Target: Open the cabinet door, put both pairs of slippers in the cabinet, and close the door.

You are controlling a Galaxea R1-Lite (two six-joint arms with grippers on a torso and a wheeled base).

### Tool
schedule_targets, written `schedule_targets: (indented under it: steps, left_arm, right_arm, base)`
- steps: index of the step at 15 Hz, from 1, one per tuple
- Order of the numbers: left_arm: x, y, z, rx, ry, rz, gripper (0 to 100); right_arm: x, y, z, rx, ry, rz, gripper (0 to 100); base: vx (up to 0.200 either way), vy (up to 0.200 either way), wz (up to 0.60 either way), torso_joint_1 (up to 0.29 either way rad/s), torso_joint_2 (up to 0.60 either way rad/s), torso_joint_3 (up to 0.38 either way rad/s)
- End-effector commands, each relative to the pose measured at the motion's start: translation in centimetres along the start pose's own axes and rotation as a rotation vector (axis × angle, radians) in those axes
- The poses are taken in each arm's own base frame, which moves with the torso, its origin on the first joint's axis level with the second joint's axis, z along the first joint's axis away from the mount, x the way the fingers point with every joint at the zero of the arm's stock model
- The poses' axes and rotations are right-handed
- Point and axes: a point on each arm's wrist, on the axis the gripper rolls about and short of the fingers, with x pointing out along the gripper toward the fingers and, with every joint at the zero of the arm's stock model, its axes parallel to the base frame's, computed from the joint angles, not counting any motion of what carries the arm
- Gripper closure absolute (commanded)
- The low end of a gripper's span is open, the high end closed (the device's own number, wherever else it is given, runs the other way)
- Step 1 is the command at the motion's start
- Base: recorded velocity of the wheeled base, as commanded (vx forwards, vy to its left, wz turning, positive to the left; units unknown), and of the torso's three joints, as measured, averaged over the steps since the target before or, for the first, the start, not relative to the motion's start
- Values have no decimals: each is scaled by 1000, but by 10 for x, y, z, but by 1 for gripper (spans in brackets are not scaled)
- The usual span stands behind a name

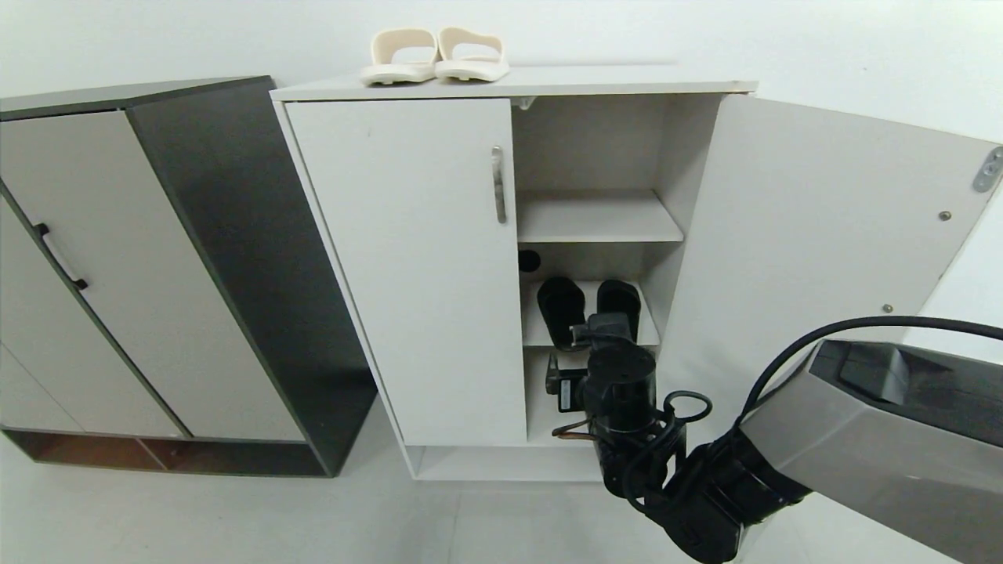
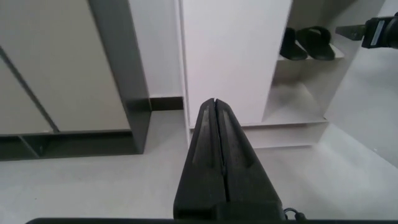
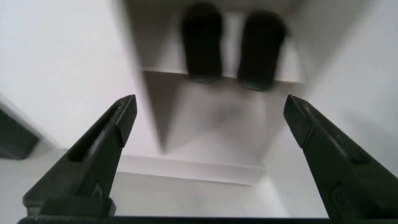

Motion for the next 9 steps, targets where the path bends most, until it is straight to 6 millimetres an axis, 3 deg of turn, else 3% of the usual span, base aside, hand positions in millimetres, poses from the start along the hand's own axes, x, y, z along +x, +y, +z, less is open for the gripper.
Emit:
schedule_targets:
  steps: [1, 9]
  left_arm:
    - [0, 0, 0, -1, 0, 2, 100]
    - [0, 0, 0, -1, 0, 2, 100]
  right_arm:
    - [1, -1, -2, -1, 1, -3, 0]
    - [-1, -3, -3, -10, -1, -1, 0]
  base:
    - [0, 200, 0, -2, 2, 2]
    - [0, 200, 0, 2, 4, 4]
